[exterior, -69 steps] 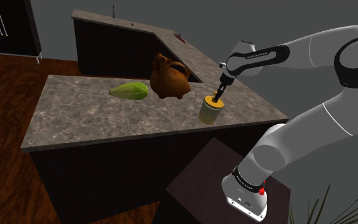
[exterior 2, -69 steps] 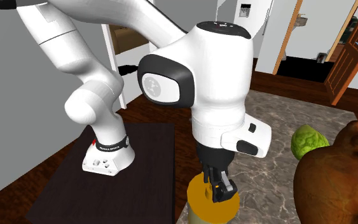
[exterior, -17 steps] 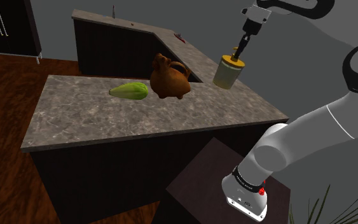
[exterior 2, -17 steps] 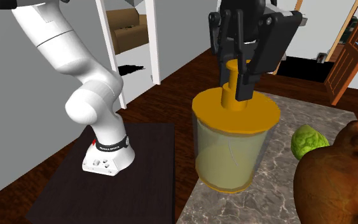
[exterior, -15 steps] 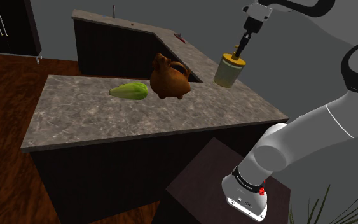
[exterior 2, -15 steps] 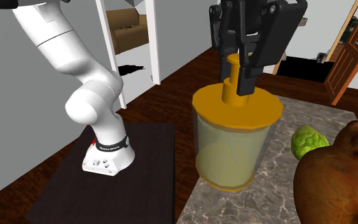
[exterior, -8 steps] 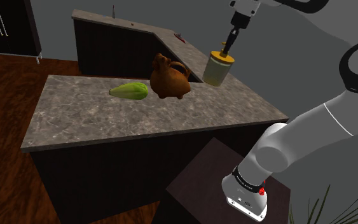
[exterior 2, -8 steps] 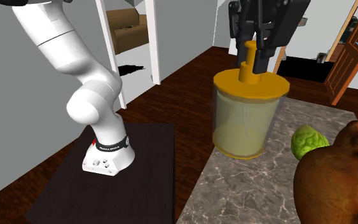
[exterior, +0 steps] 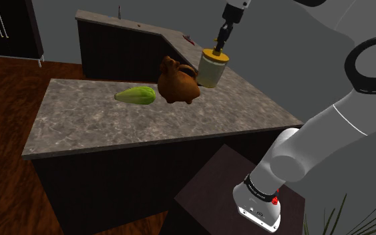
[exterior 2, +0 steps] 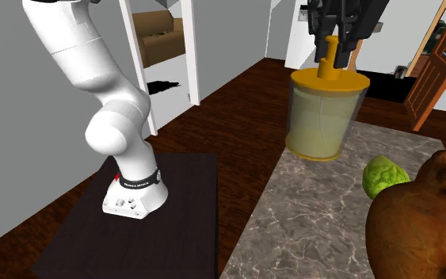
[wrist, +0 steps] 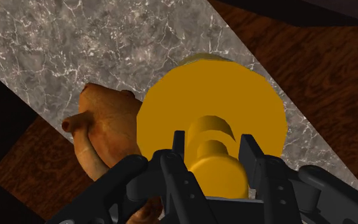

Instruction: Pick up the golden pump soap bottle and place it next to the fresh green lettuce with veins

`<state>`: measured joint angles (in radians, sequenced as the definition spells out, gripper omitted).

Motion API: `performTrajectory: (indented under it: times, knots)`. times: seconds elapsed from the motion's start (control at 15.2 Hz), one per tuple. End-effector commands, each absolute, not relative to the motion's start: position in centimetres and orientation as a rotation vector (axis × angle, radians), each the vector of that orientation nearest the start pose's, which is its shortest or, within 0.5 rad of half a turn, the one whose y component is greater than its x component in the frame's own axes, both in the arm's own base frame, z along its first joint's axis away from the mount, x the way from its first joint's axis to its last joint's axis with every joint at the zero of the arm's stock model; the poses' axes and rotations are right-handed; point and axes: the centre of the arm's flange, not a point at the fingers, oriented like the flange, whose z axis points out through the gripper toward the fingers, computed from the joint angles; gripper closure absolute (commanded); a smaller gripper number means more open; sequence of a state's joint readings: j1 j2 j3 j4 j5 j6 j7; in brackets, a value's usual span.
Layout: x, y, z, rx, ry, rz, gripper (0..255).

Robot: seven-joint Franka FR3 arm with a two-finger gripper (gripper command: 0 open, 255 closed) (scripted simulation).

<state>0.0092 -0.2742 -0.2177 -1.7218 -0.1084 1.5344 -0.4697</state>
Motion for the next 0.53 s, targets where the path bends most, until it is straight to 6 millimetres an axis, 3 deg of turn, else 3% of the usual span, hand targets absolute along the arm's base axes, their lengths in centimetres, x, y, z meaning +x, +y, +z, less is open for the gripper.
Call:
performTrajectory:
  times: [0.0,0.46]
  knots:
    - [46.3,-10.2,68.6,-3.187,-0.412,-0.097,255]
    - [51.4,-2.5,68.6,-3.187,-0.412,-0.097,255]
